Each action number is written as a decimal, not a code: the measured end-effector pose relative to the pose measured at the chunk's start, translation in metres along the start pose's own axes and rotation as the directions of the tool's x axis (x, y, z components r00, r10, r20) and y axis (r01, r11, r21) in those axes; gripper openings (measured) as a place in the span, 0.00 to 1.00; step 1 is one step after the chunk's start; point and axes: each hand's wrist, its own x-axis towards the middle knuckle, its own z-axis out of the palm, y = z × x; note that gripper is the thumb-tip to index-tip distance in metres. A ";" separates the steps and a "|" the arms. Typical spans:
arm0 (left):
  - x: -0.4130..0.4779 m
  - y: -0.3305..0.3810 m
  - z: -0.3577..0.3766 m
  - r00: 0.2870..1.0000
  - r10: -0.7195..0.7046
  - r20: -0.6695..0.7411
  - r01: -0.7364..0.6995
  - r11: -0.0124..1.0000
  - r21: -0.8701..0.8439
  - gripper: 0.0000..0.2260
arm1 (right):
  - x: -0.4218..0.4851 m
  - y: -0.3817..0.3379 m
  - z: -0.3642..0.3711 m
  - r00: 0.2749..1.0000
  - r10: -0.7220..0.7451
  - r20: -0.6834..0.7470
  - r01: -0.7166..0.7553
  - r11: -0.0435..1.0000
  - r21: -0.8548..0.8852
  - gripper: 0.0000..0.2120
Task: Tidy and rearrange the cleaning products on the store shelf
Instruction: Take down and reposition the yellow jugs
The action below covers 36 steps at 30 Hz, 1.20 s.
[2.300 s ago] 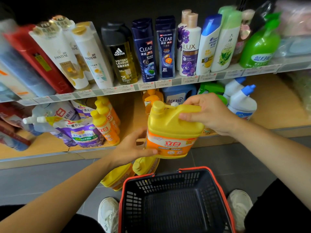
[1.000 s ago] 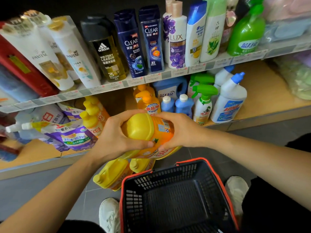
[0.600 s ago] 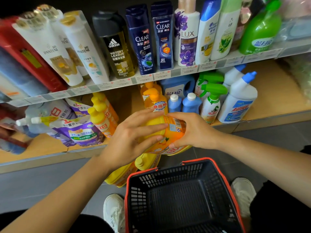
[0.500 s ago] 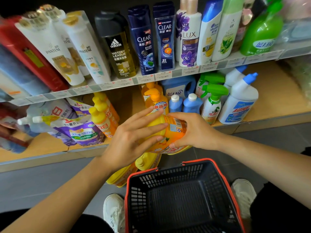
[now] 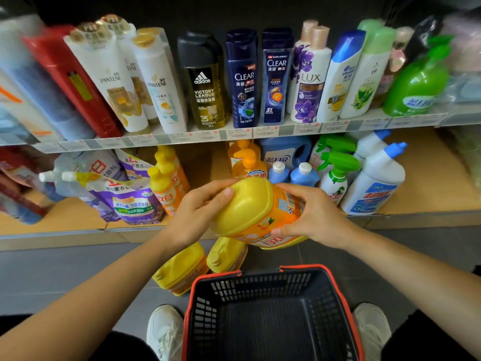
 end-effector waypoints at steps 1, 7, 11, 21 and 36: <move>0.001 0.000 -0.001 1.000 -0.026 -0.011 0.026 1.000 -0.013 0.17 | -0.001 -0.001 0.000 1.000 -0.002 0.001 0.002 1.000 -0.005 0.39; 0.003 -0.002 -0.004 0.998 -0.054 -0.016 0.053 0.994 -0.099 0.15 | -0.003 -0.001 0.002 1.000 0.000 0.003 0.000 1.000 -0.001 0.40; -0.003 -0.009 0.000 1.000 0.020 -0.012 -0.020 1.000 -0.006 0.21 | -0.001 -0.003 0.001 1.000 0.000 -0.025 0.000 1.000 0.025 0.39; -0.016 -0.021 -0.004 0.931 0.304 -0.200 -0.248 0.932 0.264 0.19 | 0.007 -0.010 0.003 0.998 0.006 -0.068 0.009 0.978 0.207 0.31; -0.023 -0.058 -0.001 0.977 -0.194 -0.083 0.204 0.969 0.138 0.19 | 0.021 -0.012 0.019 0.988 0.115 -0.103 -0.044 0.851 0.524 0.33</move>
